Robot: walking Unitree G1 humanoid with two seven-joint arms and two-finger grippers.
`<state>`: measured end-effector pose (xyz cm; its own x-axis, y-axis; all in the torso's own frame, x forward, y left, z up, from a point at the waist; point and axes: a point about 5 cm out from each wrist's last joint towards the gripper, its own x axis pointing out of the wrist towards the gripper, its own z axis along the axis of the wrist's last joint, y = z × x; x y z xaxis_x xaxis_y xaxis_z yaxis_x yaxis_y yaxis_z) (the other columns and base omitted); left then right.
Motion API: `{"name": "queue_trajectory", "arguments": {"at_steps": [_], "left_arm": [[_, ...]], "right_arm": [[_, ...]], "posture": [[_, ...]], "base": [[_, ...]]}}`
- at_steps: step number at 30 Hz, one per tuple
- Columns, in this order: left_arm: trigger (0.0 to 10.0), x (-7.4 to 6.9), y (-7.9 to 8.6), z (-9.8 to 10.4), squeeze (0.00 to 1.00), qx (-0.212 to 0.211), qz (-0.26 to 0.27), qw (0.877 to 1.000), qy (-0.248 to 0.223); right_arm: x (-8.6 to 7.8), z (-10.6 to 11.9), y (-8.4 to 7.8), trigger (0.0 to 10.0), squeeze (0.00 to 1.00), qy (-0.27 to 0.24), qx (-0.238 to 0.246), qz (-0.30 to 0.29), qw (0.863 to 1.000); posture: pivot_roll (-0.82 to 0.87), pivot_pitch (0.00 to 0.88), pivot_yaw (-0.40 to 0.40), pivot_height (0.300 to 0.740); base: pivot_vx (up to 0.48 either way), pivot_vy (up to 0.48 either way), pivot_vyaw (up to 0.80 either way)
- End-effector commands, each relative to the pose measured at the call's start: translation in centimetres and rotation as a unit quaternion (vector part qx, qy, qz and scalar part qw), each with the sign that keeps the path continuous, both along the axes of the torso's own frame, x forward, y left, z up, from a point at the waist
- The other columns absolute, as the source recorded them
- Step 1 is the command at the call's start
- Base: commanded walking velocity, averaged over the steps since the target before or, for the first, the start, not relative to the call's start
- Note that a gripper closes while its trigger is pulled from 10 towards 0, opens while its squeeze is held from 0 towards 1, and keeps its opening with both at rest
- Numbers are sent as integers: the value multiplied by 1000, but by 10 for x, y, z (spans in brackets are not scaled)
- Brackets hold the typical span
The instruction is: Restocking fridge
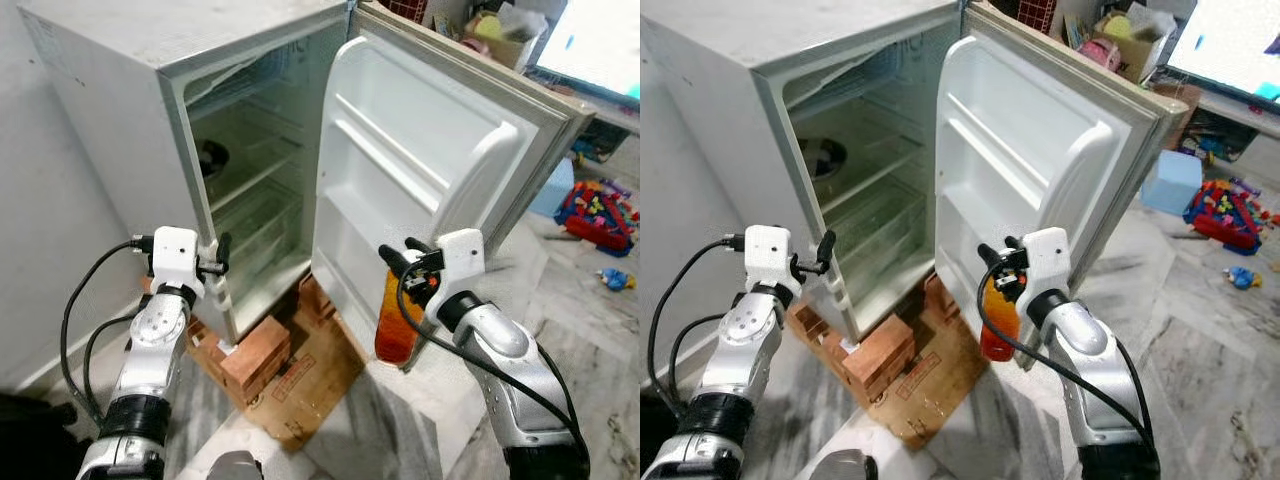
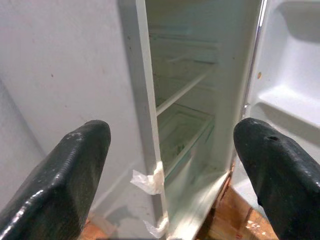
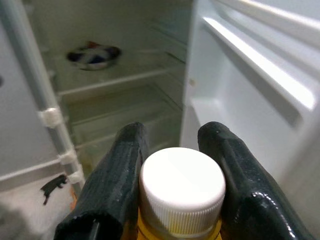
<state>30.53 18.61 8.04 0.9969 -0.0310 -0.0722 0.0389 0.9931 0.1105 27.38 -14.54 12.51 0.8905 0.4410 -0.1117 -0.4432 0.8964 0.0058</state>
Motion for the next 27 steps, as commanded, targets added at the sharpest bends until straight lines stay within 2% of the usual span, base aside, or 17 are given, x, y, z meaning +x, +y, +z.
{"name": "queue_trajectory", "arguments": {"at_steps": [1, 11, 13, 16, 18, 19, 20, 21, 22, 25, 27], "left_arm": [[10000, 1, -2, 4, 0, 0, 1, 1000, 0], [10000, 2, -12, 6, 0, -4, -14, 1000, 2], [10000, 2, -13, 6, 0, -7, -12, 1000, 4], [10000, 0, -18, 6, 0, -16, -22, 1000, 4], [10000, -3, -21, 6, 0, -20, -30, 999, 9], [10000, -3, -21, 6, 0, -20, -30, 999, 9], [10000, -4, -22, 5, 0, -19, -31, 999, 11], [10000, -4, -22, 5, 0, -19, -31, 999, 11], [10000, -5, -22, 5, 0, -20, -32, 999, 13], [10000, -5, -22, 5, 0, -21, -34, 999, 14], [10000, -5, -23, 5, 0, -21, -37, 999, 14]], "right_arm": [[5, 9, 5, 10000, 0, -22, 1, 20, 1000], [20, 13, 5, 10000, 0, -34, -10, 20, 999], [21, 12, 4, 10000, 0, -34, -16, 14, 999], [25, 11, -3, 10000, 0, -35, -30, -16, 999], [30, 14, -20, 10000, 0, -54, -49, -77, 994], [30, 14, -20, 10000, 0, -54, -49, -77, 994], [31, 18, -31, 10000, 0, -70, -59, -112, 989], [31, 18, -31, 10000, 0, -70, -59, -112, 989], [32, 22, -42, 10000, 0, -84, -70, -144, 984], [31, 27, -50, 10000, 0, -95, -68, -160, 980], [29, 27, -49, 10000, 0, -96, -60, -153, 982]], "posture": [[63, 0, -65, 740], [58, 0, -64, 740], [58, 0, -64, 740], [60, 0, -65, 740], [65, 0, -68, 740], [65, 0, -68, 740], [64, 0, -69, 740], [64, 0, -69, 740], [64, 0, -69, 740], [60, 0, -66, 740], [60, 0, -66, 740]], "base": [[375, 0, 0], [405, 0, 0], [0, 0, 0], [0, 0, 0], [0, 0, 0], [0, 0, 0], [0, 0, 0], [0, 0, 0], [0, 0, 0], [0, 0, 0], [0, 0, 0]]}}
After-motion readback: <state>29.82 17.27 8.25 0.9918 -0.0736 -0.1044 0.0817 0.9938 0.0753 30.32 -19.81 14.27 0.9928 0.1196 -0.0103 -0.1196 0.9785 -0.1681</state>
